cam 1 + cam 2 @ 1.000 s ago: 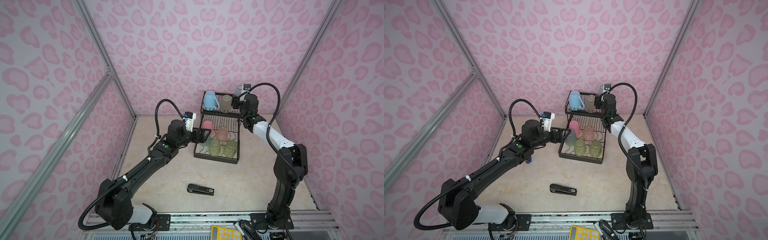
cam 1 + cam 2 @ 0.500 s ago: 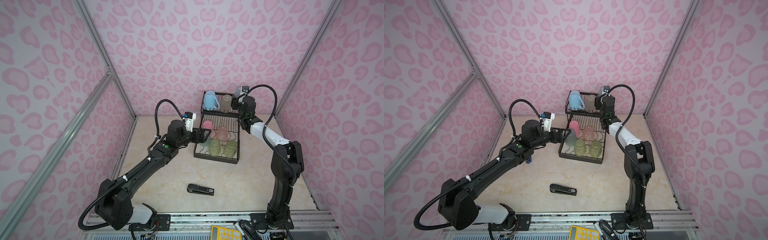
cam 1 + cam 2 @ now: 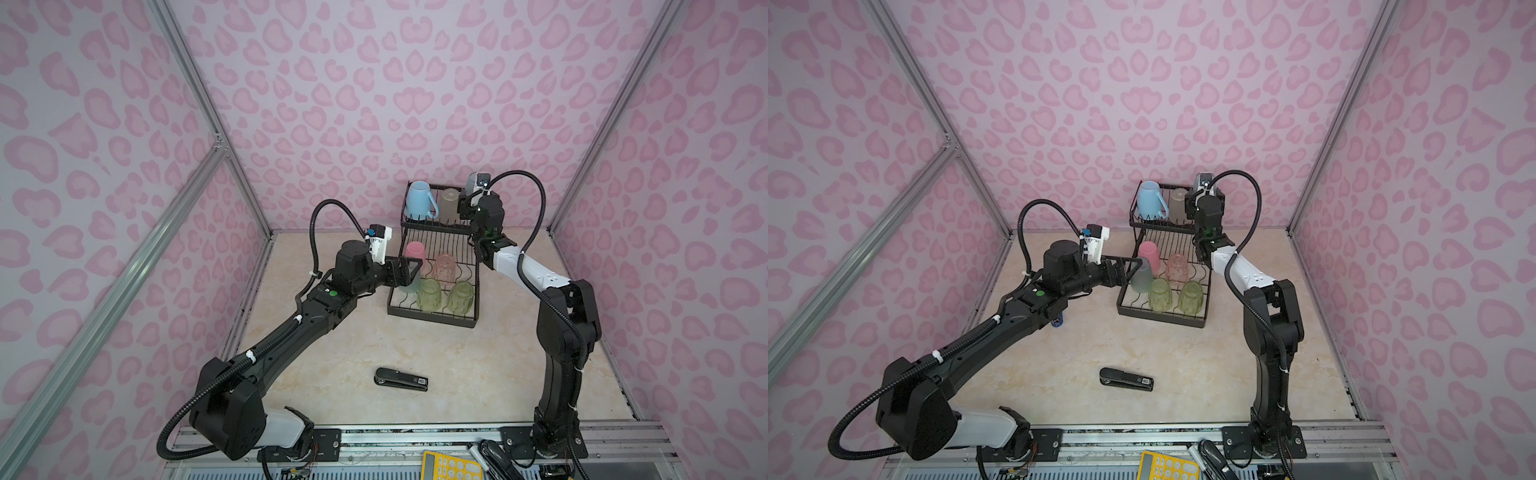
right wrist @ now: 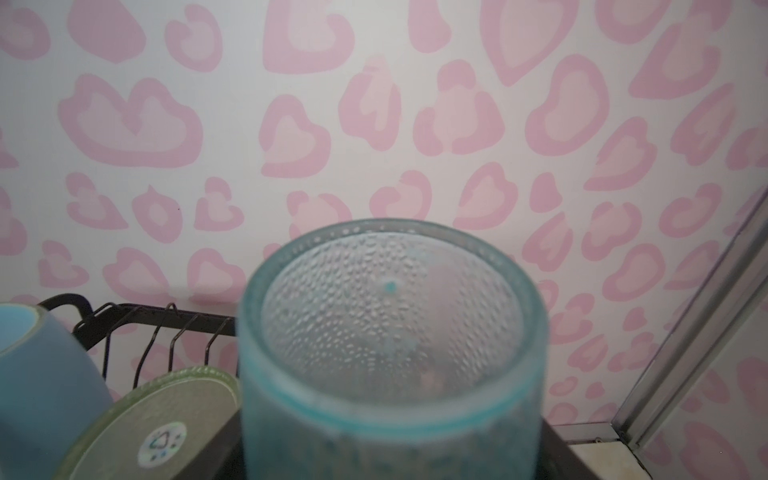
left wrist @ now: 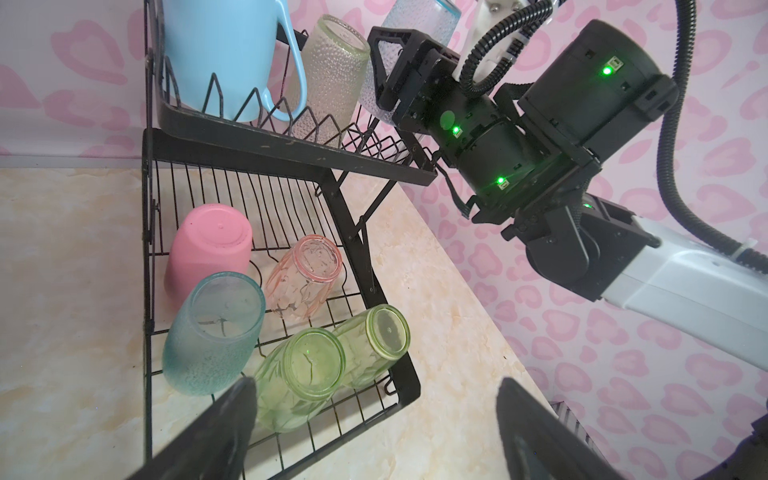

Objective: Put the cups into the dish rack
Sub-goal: 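Lower the teal cup onto the upper tier and open the right gripper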

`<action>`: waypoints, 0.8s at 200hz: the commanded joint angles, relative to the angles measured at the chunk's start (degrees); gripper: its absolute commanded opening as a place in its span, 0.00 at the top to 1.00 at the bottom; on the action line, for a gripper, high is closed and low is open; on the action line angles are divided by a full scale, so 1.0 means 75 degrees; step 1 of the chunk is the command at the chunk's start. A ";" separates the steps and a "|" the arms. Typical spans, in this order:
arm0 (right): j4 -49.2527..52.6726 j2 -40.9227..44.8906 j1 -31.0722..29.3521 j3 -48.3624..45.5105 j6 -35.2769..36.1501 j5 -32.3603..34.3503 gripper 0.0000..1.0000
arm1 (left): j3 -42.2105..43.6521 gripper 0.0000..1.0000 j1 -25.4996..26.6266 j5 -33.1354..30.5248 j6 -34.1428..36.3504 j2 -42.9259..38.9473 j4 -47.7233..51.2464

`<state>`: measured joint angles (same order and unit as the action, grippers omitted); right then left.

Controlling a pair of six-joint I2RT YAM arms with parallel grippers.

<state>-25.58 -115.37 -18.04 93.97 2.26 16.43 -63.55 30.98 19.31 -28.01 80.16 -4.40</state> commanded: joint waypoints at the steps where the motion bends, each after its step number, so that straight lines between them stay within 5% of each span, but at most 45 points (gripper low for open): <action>1: 0.0584 -0.0092 -0.0057 -0.0023 -0.0130 0.0282 0.69 | 0.0021 0.08 -0.0006 0.0085 0.0008 -0.0048 -0.0215; 160: 0.1358 -0.0058 -0.0071 -0.0162 -0.0606 0.0353 0.59 | 0.0124 0.08 -0.0011 0.0167 -0.0004 -0.0133 -0.0282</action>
<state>-22.87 -114.96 -18.59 94.06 1.06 18.44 -62.41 30.96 19.73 -28.42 79.57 -4.73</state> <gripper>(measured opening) 0.718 0.915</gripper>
